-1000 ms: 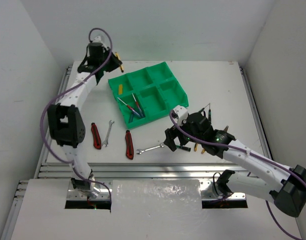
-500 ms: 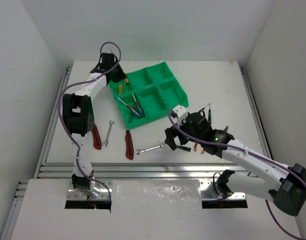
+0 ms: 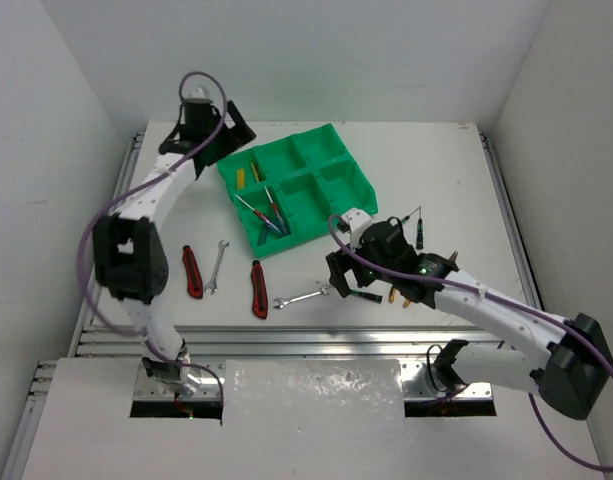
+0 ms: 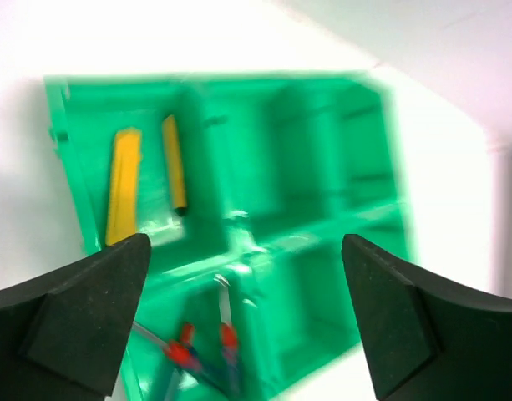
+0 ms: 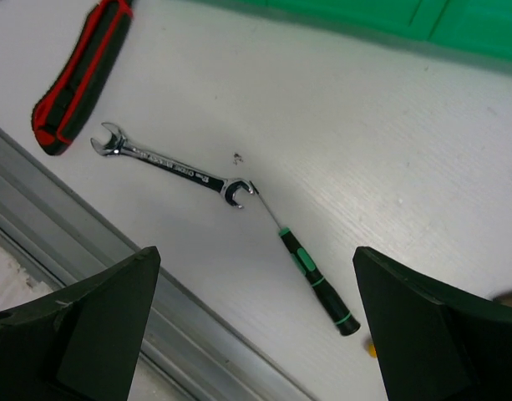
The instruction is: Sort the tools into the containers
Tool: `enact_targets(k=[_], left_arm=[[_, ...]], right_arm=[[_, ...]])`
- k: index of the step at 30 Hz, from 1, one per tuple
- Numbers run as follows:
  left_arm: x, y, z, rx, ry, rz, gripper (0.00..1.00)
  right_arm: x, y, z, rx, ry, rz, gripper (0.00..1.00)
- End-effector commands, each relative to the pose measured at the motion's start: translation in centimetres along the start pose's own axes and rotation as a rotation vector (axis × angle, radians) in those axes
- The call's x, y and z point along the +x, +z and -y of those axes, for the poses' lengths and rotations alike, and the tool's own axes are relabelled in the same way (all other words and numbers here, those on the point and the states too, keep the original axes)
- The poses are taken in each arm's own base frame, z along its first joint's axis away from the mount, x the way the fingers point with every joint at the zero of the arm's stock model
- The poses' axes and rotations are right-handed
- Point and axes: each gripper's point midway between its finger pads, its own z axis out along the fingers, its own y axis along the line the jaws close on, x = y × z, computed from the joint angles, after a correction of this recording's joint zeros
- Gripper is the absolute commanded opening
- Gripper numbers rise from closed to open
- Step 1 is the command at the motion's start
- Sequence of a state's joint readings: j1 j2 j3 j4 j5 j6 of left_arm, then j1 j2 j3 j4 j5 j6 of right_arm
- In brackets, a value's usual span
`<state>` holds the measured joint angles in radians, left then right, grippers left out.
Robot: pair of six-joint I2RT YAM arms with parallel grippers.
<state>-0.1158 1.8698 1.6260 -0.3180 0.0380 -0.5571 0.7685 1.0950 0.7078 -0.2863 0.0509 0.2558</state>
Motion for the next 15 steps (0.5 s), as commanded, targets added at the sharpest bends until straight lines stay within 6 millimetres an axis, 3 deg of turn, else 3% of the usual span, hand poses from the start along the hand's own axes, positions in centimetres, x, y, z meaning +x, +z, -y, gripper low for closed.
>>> enact_targets(k=[1,2,3,4,5,6,7,8,9,10,11,15], left_arm=[[-7.9,-12.2,6.2,0.186,-0.02,0.296,1.0],[-7.9,-13.7,4.9,0.137,-0.053,0.325,1.0],[-8.6,-18.1,5.3,0.169,-0.083,0.386,1.0],[-6.3,-18.2,3.3,0.129,-0.09,0.356,1.0],[-6.3,-21.9,2.7,0.128,-0.096,0.409,1.0],[-5.4,-22.9,1.6,0.106,-0.095,0.414,1.0],[-3.3,-22.9,-0.5,0.055,-0.087,0.395,1.0],[-2.4,-23.7,-2.4,-0.007,-0.08,0.405,1.0],[-2.3,-26.4,-3.2,-0.013,-0.064,0.456,1.0],[-0.9,-26.6,-5.2,-0.079,-0.046,0.45,1.0],[-0.9,-28.6,-5.7,-0.081,-0.003,0.486,1.0],[0.9,-31.0,-6.4,-0.055,0.111,0.48,1.0]], right_arm=[[-2.0,1.3,-0.8,0.017,0.1,-0.028,0.99],[-2.1,1.7,-1.4,0.044,0.087,-0.027,0.99],[-2.8,2.0,-1.5,0.087,0.089,-0.013,0.99],[-2.2,3.1,-1.7,0.124,0.108,-0.033,0.99],[-2.2,3.7,-2.5,0.131,0.105,-0.032,0.99],[-3.2,4.2,-3.5,0.117,0.12,-0.016,0.99],[-2.4,5.7,-4.2,0.118,0.136,-0.049,0.99],[-2.4,6.3,-5.6,0.097,0.127,-0.055,0.99],[-3.8,6.9,-6.9,0.079,0.129,-0.036,0.99],[-2.6,8.4,-8.5,0.067,0.1,-0.074,0.99],[-4.3,9.1,-9.5,0.065,0.093,-0.042,0.99],[-3.7,13.0,-12.4,0.097,0.04,-0.117,0.99]])
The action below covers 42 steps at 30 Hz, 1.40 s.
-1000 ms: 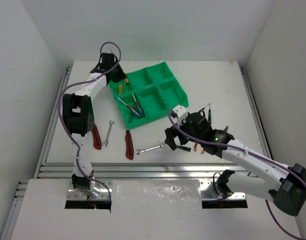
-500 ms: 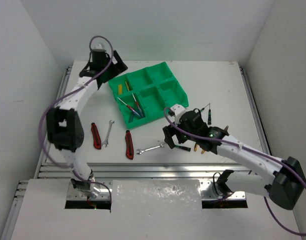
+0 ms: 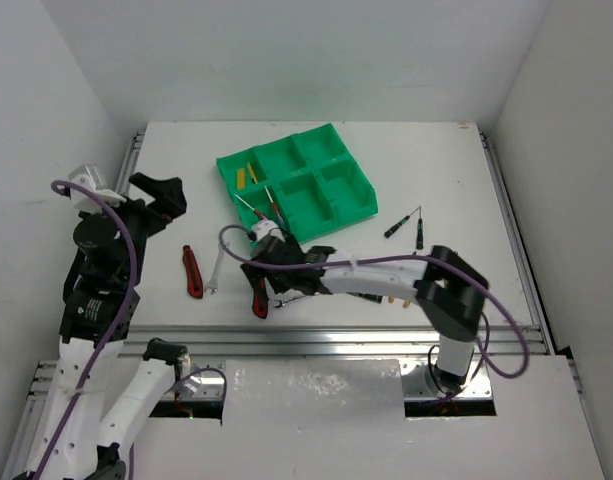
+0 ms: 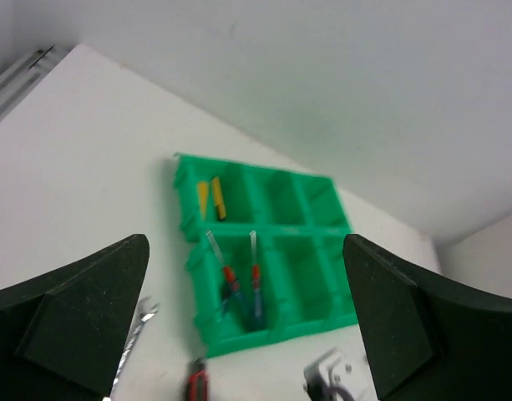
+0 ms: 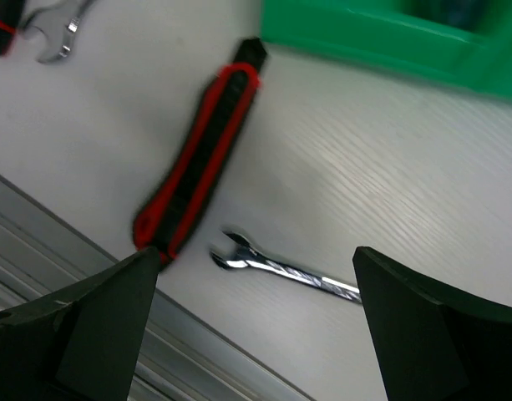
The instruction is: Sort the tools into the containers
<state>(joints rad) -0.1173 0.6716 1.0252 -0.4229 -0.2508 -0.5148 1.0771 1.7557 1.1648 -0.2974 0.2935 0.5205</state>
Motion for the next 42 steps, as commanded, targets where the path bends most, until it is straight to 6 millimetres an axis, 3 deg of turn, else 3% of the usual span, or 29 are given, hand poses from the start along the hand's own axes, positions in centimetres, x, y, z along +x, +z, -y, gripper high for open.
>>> enact_targets(k=[1,5,6,11,14,17,19,21,23,27,29,30,31,32,33,34,35,36,42], left_arm=[[2.7,-1.1,-3.1,-0.07,0.157,-0.076,1.0],[2.9,-2.7,-5.8,-0.134,0.132,0.01,1.0],[3.8,-2.6,-6.4,-0.141,0.13,0.0,1.0],[3.9,-3.2,-6.1,-0.108,0.119,0.007,1.0],[4.2,-3.2,-6.0,-0.097,0.123,-0.001,1.0],[4.0,-3.4,-6.0,-0.095,0.122,0.01,1.0],[3.8,-3.6,-6.0,-0.092,0.12,0.022,1.0],[3.8,-3.6,-6.0,-0.09,0.119,0.022,1.0],[4.0,-3.5,-6.1,-0.095,0.119,0.013,1.0],[6.1,-2.7,-5.1,-0.058,0.084,-0.09,1.0],[9.5,-2.7,-2.5,0.1,0.039,-0.236,1.0],[10.5,-2.9,-1.4,0.162,0.009,-0.284,1.0],[11.3,-3.8,1.7,0.336,-0.033,-0.342,1.0],[11.7,-4.5,3.5,0.437,-0.097,-0.372,1.0],[13.6,-4.9,3.9,0.502,-0.137,-0.424,1.0],[12.4,-6.1,6.7,0.688,-0.164,-0.391,1.0],[13.2,-6.5,7.0,0.731,-0.251,-0.411,1.0],[12.1,-7.0,8.0,0.801,-0.258,-0.37,1.0],[12.8,-6.3,8.4,0.812,-0.31,-0.412,0.99]], right_arm=[[-2.2,2.3,-2.8,0.029,0.029,0.028,0.98],[-1.1,5.5,-4.5,0.043,0.024,-0.008,0.88],[-1.0,5.8,-4.7,0.043,0.021,-0.014,0.85],[0.2,8.0,-5.3,0.052,0.002,-0.071,0.7],[1.6,9.1,-6.2,0.014,0.006,-0.117,0.5],[1.9,9.2,-6.9,-0.023,0.016,-0.129,0.36],[1.3,8.5,-7.2,-0.052,0.026,-0.104,0.21],[-0.3,6.8,-7.6,-0.087,0.039,-0.059,0.16],[-1.3,5.4,-8.5,-0.162,0.03,-0.019,0.01],[-5.0,-1.1,-8.7,-0.302,0.027,0.195,0.0],[-4.8,-2.6,-7.7,-0.322,-0.015,0.276,0.0],[-6.4,-5.1,-7.3,-0.337,-0.015,0.355,0.0],[-6.7,-6.0,-6.8,-0.334,-0.039,0.396,0.0],[-6.1,-6.4,-6.3,-0.339,-0.042,0.421,0.0],[-7.2,-8.3,-5.9,-0.347,-0.039,0.476,0.0],[-7.3,-8.9,-5.5,-0.34,-0.043,0.495,0.0],[-7.2,-9.3,-5.3,-0.338,-0.049,0.501,0.0],[-7.9,-10.6,-5.0,-0.345,-0.049,0.533,0.0],[-8.9,-13.3,-3.7,-0.333,-0.036,0.622,0.0]])
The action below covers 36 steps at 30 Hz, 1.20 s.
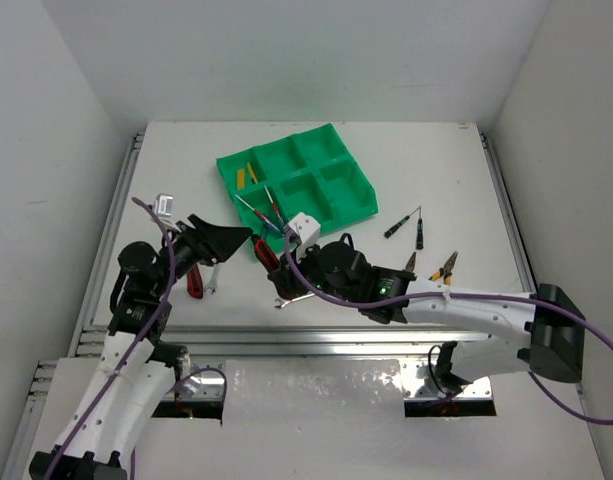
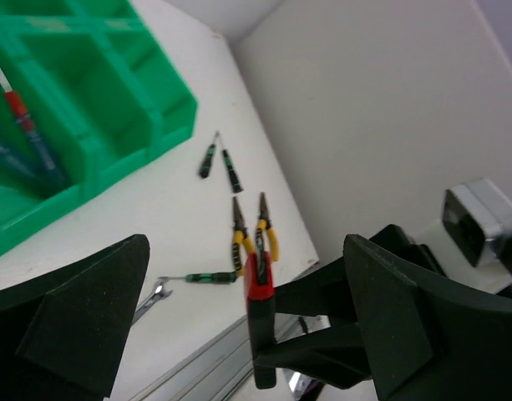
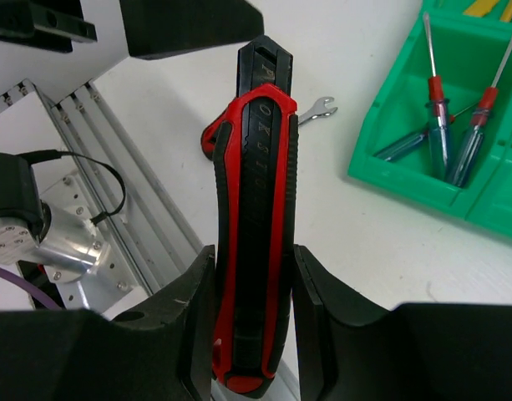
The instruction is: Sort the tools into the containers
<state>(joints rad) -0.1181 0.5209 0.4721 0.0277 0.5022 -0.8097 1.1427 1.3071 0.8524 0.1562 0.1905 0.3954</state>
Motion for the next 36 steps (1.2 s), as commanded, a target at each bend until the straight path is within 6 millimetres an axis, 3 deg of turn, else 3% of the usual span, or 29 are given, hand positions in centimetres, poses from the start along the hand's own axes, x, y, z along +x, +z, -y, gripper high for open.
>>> enact_targets(k=[1,7,10,11,13,14,15,16,18,20,21,22,23,25,26,27,29,30,31,32,33,34,35,36], left_arm=[[-0.7,-0.1,4.8,0.228,0.0,-0.003,0.99],[1.6,1.0,3.8,0.225,-0.031,-0.063,0.94],[2.9,1.9,4.0,0.225,-0.03,-0.095,0.85],[3.3,2.2,4.0,0.22,-0.022,-0.101,0.74],[4.4,3.2,3.5,0.176,-0.016,-0.128,0.64],[4.4,3.4,3.6,0.17,-0.014,-0.129,0.48],[4.8,3.8,3.2,0.151,-0.018,-0.139,0.41],[4.8,4.1,3.1,0.144,-0.018,-0.139,0.21],[4.5,4.7,2.1,0.092,-0.02,-0.12,0.02],[3.3,5.5,1.3,0.028,-0.025,-0.074,0.0],[2.6,5.9,1.5,0.015,-0.023,-0.051,0.0],[2.3,6.2,1.1,-0.008,-0.03,-0.037,0.0],[1.2,7.2,0.3,-0.067,-0.035,0.001,0.0],[0.1,8.3,-1.5,-0.184,-0.023,0.028,0.0],[-0.5,9.8,-4.2,-0.302,-0.011,0.057,0.0],[-2.9,11.1,-3.4,-0.32,0.027,0.103,0.0],[-3.9,13.8,-7.0,-0.442,0.048,0.099,0.0],[-6.6,15.5,-5.8,-0.42,0.048,0.146,0.0],[-8.1,16.5,-6.9,-0.444,0.038,0.163,0.0],[-7.7,18.5,-9.8,-0.51,0.048,0.135,0.0],[-11.4,20.5,-8.0,-0.494,0.059,0.199,0.0],[-11.7,21.3,-9.8,-0.565,0.065,0.181,0.0],[-10.9,23.2,-13.9,-0.659,0.077,0.134,0.0],[-14.4,25.4,-11.8,-0.611,0.099,0.191,0.0]], right_arm=[[-3.3,-0.8,-0.3,-0.009,-0.022,0.122,0.0],[-4.9,-1.0,-0.6,-0.016,-0.038,0.152,0.0],[-5.7,-0.7,-0.9,-0.016,-0.05,0.155,0.0],[-5.8,-0.6,-0.9,-0.018,-0.05,0.157,0.0],[-5.9,-0.6,-1.0,-0.022,-0.046,0.16,0.0],[-6.0,-0.7,-1.0,-0.022,-0.044,0.167,0.0],[-6.2,-0.7,-1.0,-0.019,-0.047,0.17,0.0],[-6.1,-0.8,-0.8,-0.011,-0.049,0.167,0.0],[-6.0,-0.9,-0.6,-0.002,-0.052,0.167,0.0],[-5.7,-1.1,-0.1,0.02,-0.056,0.166,0.01],[-5.2,-1.1,0.2,0.031,-0.057,0.157,0.29],[-5.1,-1.2,0.9,0.063,-0.052,0.161,0.5],[-4.6,-1.6,1.5,0.089,-0.053,0.149,0.98],[-4.1,-2.3,2.9,0.161,-0.048,0.132,0.99],[-4.0,-2.9,4.6,0.251,-0.043,0.129,0.99],[-3.2,-4.0,6.0,0.309,-0.043,0.093,0.99],[-2.7,-5.3,7.9,0.384,-0.025,0.079,0.99],[-1.3,-6.0,8.7,0.406,-0.033,0.038,0.99],[-1.7,-7.1,9.2,0.414,-0.018,0.06,0.99],[-1.5,-7.7,9.5,0.424,-0.017,0.061,0.99],[-0.4,-8.3,10.1,0.437,-0.028,0.036,0.99],[-0.9,-9.3,10.2,0.439,-0.016,0.059,0.99],[-0.6,-9.7,10.4,0.444,-0.014,0.059,0.99],[0.2,-10.2,10.7,0.447,-0.018,0.041,0.99]])
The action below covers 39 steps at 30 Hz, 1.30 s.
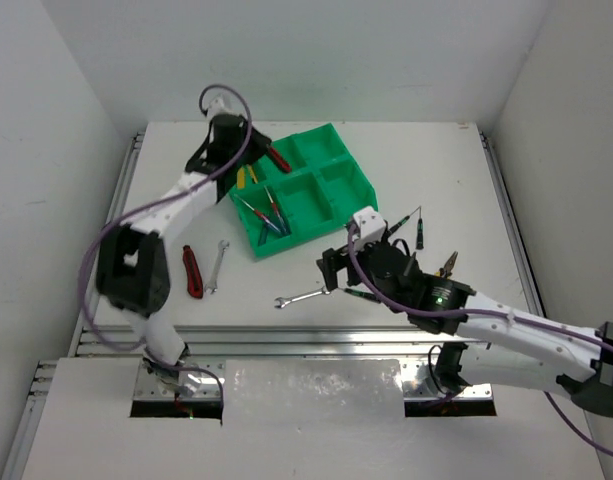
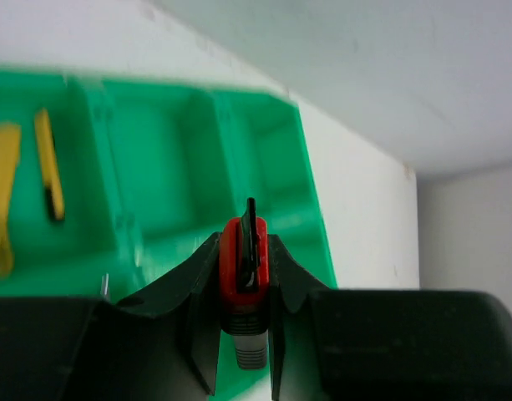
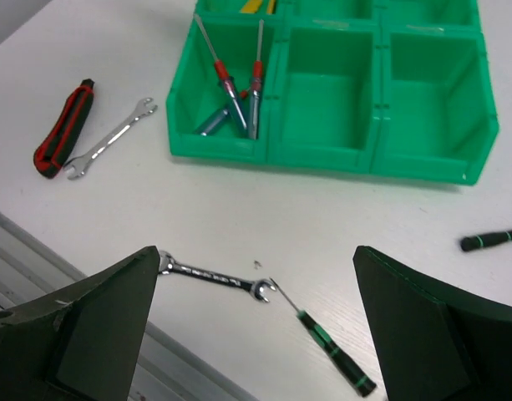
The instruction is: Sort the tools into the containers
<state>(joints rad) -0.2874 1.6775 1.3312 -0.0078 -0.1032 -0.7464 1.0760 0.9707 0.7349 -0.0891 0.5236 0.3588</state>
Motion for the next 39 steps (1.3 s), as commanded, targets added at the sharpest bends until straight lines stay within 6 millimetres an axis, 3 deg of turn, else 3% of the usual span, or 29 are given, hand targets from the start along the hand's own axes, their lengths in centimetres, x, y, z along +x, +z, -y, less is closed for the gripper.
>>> enact_targets(k=[1,2,5,7,11,16,17,19,21,24,25,27,28,29,30,31,32,33,34,37,38,39], left_arm=[[-5.0,5.0,-0.1,-0.094,0.069,0.1,0.0],[-6.2,7.7,0.3,-0.106,0.107,0.133,0.0],[-7.0,11.8,0.4,-0.095,0.171,0.159,0.0],[-7.5,13.4,0.0,-0.085,0.174,0.179,0.0],[-5.4,17.1,-0.9,-0.038,0.133,0.13,0.0],[-2.6,18.5,0.0,0.044,0.08,0.064,0.05],[-2.4,18.6,0.0,0.041,0.076,0.061,0.15],[-1.9,18.3,0.1,0.036,0.07,0.042,0.23],[-1.6,17.9,-0.1,0.023,0.06,0.027,0.39],[-2.9,15.8,1.7,0.058,0.065,0.039,0.61],[-4.9,14.0,3.2,0.075,0.079,0.078,0.72],[-7.2,11.7,5.0,0.095,0.103,0.118,0.8],[-10.1,9.2,6.7,0.098,0.126,0.182,0.88],[-10.8,7.8,6.5,0.061,0.142,0.179,0.9],[-13.4,5.2,7.5,0.039,0.147,0.242,0.93],[-14.1,4.0,7.1,0.004,0.173,0.253,0.96],[-13.7,2.8,5.6,-0.07,0.19,0.221,0.99],[-15.0,0.6,4.3,-0.156,0.192,0.258,1.0],[-14.8,-0.4,2.4,-0.233,0.193,0.246,1.0],[-12.0,-4.6,-7.2,-0.484,0.124,0.148,1.0],[-12.9,-5.7,-10.4,-0.519,0.07,0.164,1.0],[-9.8,-7.6,-14.1,-0.556,0.031,0.101,1.0]], right_arm=[[0.7,-1.8,2.0,0.049,0.017,-0.004,0.99],[1.2,-2.0,2.2,0.048,0.012,-0.011,0.99],[1.3,-2.8,2.5,0.032,0.018,-0.01,0.99],[1.5,-3.2,2.5,0.02,0.008,-0.021,0.99],[1.9,-3.7,3.2,0.036,-0.013,-0.031,0.99],[1.7,-3.9,3.5,0.046,-0.024,-0.019,0.99],[1.7,-3.9,3.5,0.045,-0.024,-0.017,0.99],[1.6,-3.9,3.6,0.045,-0.022,-0.015,0.99],[1.5,-3.9,3.5,0.04,-0.022,-0.014,0.99],[1.4,-3.7,3.3,0.033,-0.027,-0.011,0.99],[1.3,-3.7,3.2,0.034,-0.03,-0.011,0.99],[1.4,-3.5,3.2,0.037,-0.038,-0.017,0.99],[1.5,-3.3,3.1,0.037,-0.042,-0.024,0.99],[1.6,-3.2,3.0,0.032,-0.046,-0.028,0.99],[1.7,-3.2,3.0,0.031,-0.047,-0.031,0.99],[2.0,-3.0,3.0,0.035,-0.05,-0.036,0.99],[2.0,-2.9,2.9,0.032,-0.045,-0.031,0.99],[2.3,-2.8,2.9,0.03,-0.049,-0.034,0.99],[2.5,-2.7,2.9,0.03,-0.049,-0.037,0.99],[3.0,-2.3,2.5,0.02,-0.058,-0.066,0.99],[3.1,-2.2,2.4,0.016,-0.062,-0.074,0.99],[3.3,-2.1,2.0,0.0,-0.065,-0.087,0.99]])
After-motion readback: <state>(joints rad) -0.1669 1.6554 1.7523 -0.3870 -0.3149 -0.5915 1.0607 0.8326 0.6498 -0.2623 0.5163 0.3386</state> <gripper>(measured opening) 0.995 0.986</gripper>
